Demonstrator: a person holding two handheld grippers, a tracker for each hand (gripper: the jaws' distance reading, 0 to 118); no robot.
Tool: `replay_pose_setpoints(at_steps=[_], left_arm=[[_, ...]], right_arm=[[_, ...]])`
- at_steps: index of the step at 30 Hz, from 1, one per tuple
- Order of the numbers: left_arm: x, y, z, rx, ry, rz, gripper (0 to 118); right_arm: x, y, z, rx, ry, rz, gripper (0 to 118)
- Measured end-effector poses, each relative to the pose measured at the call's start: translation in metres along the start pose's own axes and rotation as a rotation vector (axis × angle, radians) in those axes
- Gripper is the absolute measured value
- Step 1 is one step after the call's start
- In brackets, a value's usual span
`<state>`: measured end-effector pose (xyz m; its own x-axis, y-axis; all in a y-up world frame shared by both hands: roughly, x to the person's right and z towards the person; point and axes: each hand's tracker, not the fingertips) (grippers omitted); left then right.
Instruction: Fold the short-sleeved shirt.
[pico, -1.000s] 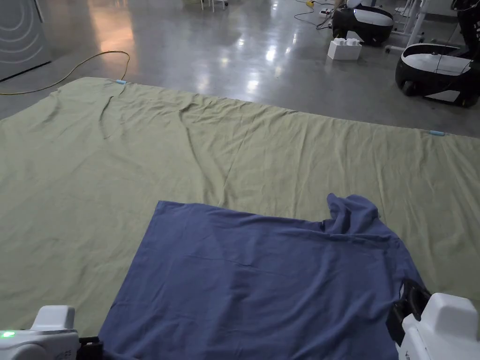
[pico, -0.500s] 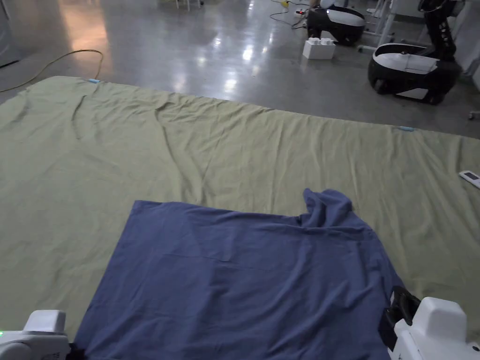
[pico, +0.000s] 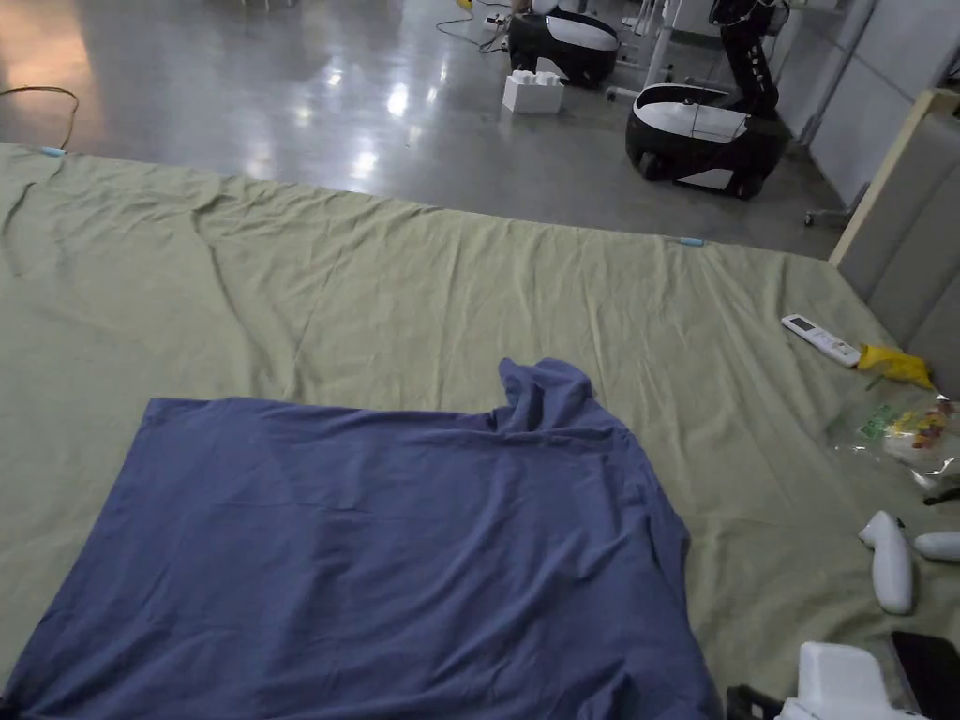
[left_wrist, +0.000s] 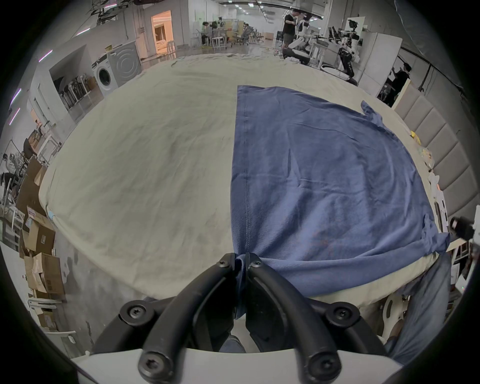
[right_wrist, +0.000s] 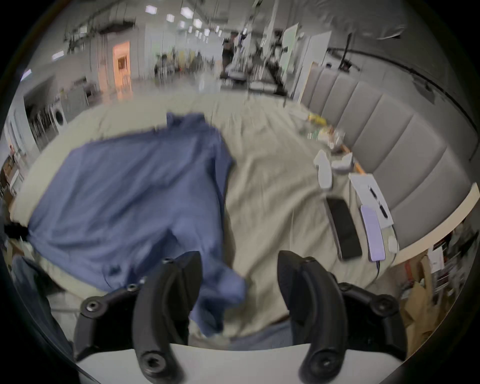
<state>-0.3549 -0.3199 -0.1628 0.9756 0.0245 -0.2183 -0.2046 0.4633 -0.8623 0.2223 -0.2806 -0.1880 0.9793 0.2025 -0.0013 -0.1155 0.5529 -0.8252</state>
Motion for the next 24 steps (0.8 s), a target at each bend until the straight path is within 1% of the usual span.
replay_pose_setpoints(at_steps=[1,3,5,6,10,12,15,17,19,22,24], left_arm=[[0.001,0.001,0.000,-0.004,-0.001,-0.001,7],[0.002,0.000,0.000,-0.007,0.003,-0.007,7],[0.002,0.001,-0.002,-0.011,0.004,-0.009,7],[0.002,0.000,-0.003,-0.014,0.005,-0.011,7],[0.000,0.001,-0.006,-0.019,0.005,-0.002,7],[0.000,0.001,-0.006,-0.019,0.005,0.000,7],[0.000,0.000,-0.007,-0.020,0.006,0.002,7],[0.000,0.000,-0.008,-0.020,0.005,0.004,7],[0.000,0.000,-0.009,-0.020,0.005,0.006,7],[0.001,0.000,-0.011,-0.020,0.006,0.006,7],[0.000,0.000,-0.011,-0.020,0.007,0.010,7]], right_arm=[[-0.002,-0.006,-0.007,-0.038,0.000,0.014,68],[-0.009,-0.014,-0.021,-0.106,0.016,-0.003,72],[-0.015,-0.019,-0.034,-0.140,0.046,-0.039,72],[-0.019,-0.020,-0.042,-0.166,0.054,-0.043,72],[-0.027,-0.014,-0.066,-0.191,0.045,-0.057,72],[-0.027,-0.010,-0.075,-0.202,0.056,-0.066,71],[-0.029,-0.007,-0.086,-0.217,0.076,-0.055,63],[-0.027,-0.005,-0.086,-0.213,0.099,-0.042,43],[-0.027,-0.002,-0.083,-0.189,0.134,-0.034,13],[-0.027,0.001,-0.081,-0.173,0.130,-0.009,12],[-0.027,0.000,-0.074,-0.154,0.130,-0.005,11]])
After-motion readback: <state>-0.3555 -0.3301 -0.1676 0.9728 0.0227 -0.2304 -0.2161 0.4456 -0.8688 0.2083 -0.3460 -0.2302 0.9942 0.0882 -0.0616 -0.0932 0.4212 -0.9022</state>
